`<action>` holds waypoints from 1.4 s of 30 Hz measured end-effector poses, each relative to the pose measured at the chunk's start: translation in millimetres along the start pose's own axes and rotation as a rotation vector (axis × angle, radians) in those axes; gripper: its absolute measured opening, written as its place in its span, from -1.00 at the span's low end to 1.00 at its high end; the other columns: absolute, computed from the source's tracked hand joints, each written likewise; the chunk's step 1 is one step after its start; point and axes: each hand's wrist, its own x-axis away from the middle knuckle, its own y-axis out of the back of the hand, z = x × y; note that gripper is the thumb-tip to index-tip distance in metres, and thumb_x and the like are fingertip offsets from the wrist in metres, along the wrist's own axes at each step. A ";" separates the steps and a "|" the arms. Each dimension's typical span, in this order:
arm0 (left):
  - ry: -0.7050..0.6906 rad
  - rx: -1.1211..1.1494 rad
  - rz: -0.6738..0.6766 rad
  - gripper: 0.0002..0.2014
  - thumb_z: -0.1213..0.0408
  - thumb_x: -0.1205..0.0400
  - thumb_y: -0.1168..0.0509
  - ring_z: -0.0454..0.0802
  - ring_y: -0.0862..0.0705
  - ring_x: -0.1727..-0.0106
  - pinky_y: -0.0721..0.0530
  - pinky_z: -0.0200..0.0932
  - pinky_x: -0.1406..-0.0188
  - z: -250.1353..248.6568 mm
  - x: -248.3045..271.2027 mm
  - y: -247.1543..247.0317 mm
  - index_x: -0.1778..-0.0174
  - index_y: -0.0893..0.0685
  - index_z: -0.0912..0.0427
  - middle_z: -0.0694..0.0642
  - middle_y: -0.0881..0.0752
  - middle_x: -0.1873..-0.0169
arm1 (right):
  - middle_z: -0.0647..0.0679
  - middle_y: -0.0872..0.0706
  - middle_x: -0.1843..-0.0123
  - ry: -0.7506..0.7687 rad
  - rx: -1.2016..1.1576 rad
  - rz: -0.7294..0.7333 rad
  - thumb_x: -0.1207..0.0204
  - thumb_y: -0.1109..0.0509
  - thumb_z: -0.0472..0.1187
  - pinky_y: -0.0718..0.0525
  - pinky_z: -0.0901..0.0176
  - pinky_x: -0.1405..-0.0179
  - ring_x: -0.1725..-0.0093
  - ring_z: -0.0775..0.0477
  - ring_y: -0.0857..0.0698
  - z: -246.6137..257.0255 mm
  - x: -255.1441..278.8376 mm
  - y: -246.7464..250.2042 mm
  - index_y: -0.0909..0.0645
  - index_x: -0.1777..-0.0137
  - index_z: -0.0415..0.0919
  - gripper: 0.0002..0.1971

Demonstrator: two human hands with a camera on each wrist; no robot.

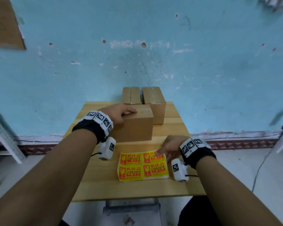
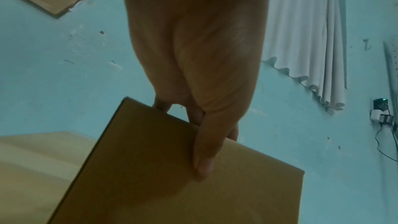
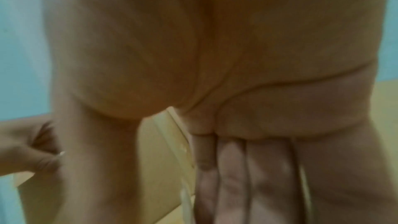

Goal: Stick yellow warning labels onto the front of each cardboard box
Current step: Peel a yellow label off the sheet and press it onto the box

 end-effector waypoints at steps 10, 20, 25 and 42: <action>-0.038 -0.010 0.022 -0.23 0.50 -0.48 -0.48 -0.08 -0.50 -0.54 -0.42 -0.04 -0.56 5.6 -1.4 -0.4 -0.60 -0.43 -0.04 -0.01 -0.45 -0.60 | -0.16 -0.76 0.48 -0.032 -0.355 -0.106 -0.46 -0.53 -0.49 -0.80 0.17 0.31 0.41 -0.04 -0.81 -19.0 -1.1 -9.1 -0.71 0.25 -0.37 -0.90; -0.079 -0.003 -0.009 -0.27 0.48 -0.52 -0.44 -0.15 -0.50 -0.52 -0.36 -0.27 -0.42 15.5 -4.0 -3.6 -0.60 -0.43 -0.06 -0.10 -0.44 -0.60 | -0.28 -0.82 0.35 -0.068 -0.628 -0.068 -0.52 -0.43 -0.54 -0.82 -0.02 0.03 0.18 -0.20 -0.86 -23.6 -5.8 -15.0 -0.66 0.14 -0.44 -0.94; -0.113 0.046 -0.027 -0.26 0.49 -0.52 -0.43 -0.10 -0.46 -0.56 -0.36 -0.07 -0.60 25.2 -7.5 -7.5 -0.59 -0.44 -0.11 -0.11 -0.40 -0.62 | -0.35 -0.86 0.15 -0.047 -0.576 -0.015 -0.49 -0.47 -0.51 -0.82 -0.04 0.01 0.12 -0.22 -0.88 -19.3 -6.9 -9.7 -0.70 0.15 -0.43 -0.97; -0.211 0.395 -0.387 -0.68 0.46 -0.66 -0.31 -0.12 -0.30 -0.65 -0.15 -0.09 -0.67 15.7 11.9 -12.2 -0.28 -0.74 0.07 0.06 -0.53 -0.54 | -0.31 -0.88 0.16 0.404 -0.568 -0.062 -0.65 -0.33 -0.36 -0.85 0.09 0.23 0.26 -0.12 -0.87 29.5 5.8 -7.2 -0.77 0.09 -0.40 -0.80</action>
